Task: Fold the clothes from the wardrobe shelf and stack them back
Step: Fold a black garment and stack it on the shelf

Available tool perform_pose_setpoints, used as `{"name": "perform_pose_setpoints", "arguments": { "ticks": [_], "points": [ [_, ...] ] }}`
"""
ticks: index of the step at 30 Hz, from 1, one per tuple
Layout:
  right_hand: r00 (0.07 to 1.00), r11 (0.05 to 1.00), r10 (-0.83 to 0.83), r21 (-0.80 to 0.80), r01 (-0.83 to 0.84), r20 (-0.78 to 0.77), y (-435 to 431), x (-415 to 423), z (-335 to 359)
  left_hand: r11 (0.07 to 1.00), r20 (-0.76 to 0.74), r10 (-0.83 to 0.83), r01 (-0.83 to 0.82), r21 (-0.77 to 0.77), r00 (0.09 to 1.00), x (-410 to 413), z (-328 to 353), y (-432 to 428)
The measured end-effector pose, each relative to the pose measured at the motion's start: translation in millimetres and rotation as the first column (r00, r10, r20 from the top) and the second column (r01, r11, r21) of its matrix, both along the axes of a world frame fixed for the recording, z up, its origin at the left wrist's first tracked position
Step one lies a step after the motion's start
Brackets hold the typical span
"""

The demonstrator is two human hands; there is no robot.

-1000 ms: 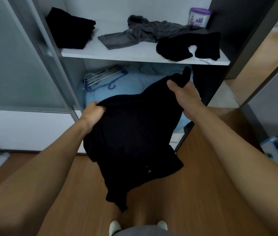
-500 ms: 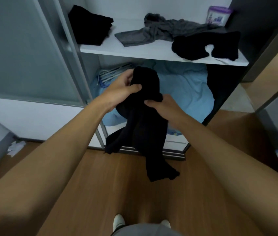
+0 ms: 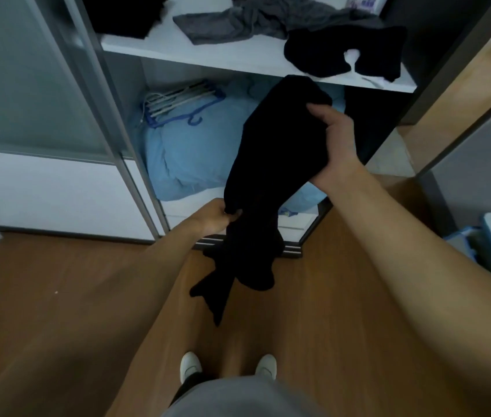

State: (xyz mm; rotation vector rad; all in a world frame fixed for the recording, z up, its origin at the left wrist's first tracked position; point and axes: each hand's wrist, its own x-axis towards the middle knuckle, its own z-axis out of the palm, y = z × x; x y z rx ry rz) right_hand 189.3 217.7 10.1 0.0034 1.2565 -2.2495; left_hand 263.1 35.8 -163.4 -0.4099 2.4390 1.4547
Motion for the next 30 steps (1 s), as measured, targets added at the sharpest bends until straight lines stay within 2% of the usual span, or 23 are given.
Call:
{"name": "perform_pose_setpoints", "arguments": {
  "ticks": [4,7,9,11,13,15,16,18,20,21,22,24,25,27,29,30],
  "points": [
    [0.989,0.989,-0.146,0.036,0.145,0.022,34,-18,-19,0.984,0.059,0.101,-0.108,0.143,0.993,-5,4,1],
    [0.961,0.940,-0.271,0.228,0.253,0.052,60,-33,-48,0.980,-0.031,0.168,-0.163,0.116,0.985,-3,19,-6],
    [0.952,0.864,-0.303,0.432,0.259,0.035,71,-39,-73,0.948,-0.091,0.241,-0.215,0.233,0.966,-5,36,-5],
    [0.977,0.759,-0.212,0.630,0.165,0.000,73,-35,-91,0.895,-0.110,0.299,-0.238,0.378,0.948,-9,54,-2],
    [0.998,0.594,-0.018,0.802,0.064,-0.066,70,-30,-106,0.862,-0.148,0.328,-0.231,0.452,0.933,-14,73,-1],
    [0.960,0.422,0.173,0.897,0.129,-0.220,63,-25,-116,0.864,-0.208,0.341,-0.219,0.454,0.917,-19,91,-1],
    [0.924,0.397,0.226,0.895,0.202,-0.309,58,-19,-116,0.874,-0.234,0.343,-0.218,0.434,0.910,-21,97,-2],
    [0.843,0.427,0.270,0.842,0.329,-0.466,42,-6,-110,0.893,-0.272,0.350,-0.232,0.386,0.896,-25,104,-2],
    [0.815,0.453,0.310,0.830,0.326,-0.490,27,7,-105,0.900,-0.284,0.360,-0.251,0.356,0.889,-25,105,-3],
    [0.837,0.469,0.355,0.854,0.225,-0.415,20,14,-101,0.897,-0.281,0.368,-0.259,0.358,0.886,-24,105,-3],
    [0.864,0.449,0.429,0.892,0.048,-0.263,13,21,-97,0.892,-0.278,0.376,-0.265,0.365,0.884,-22,105,-2],
    [0.841,0.362,0.539,0.886,-0.290,0.055,1,33,-95,0.893,-0.274,0.369,-0.257,0.370,0.888,-18,105,1],
    [0.829,0.363,0.552,0.870,-0.334,0.088,-3,37,-100,0.896,-0.278,0.360,-0.247,0.369,0.890,-16,107,2],
    [0.861,0.483,0.499,0.858,-0.177,-0.103,-10,41,-112,0.896,-0.298,0.352,-0.227,0.381,0.888,-13,111,3],
    [0.856,0.628,0.400,0.779,0.005,-0.327,-14,40,-119,0.886,-0.325,0.374,-0.231,0.401,0.869,-10,115,0],
    [0.852,0.672,0.350,0.738,0.063,-0.391,-15,38,-120,0.878,-0.335,0.396,-0.245,0.411,0.855,-9,118,-3]
  ]
}}
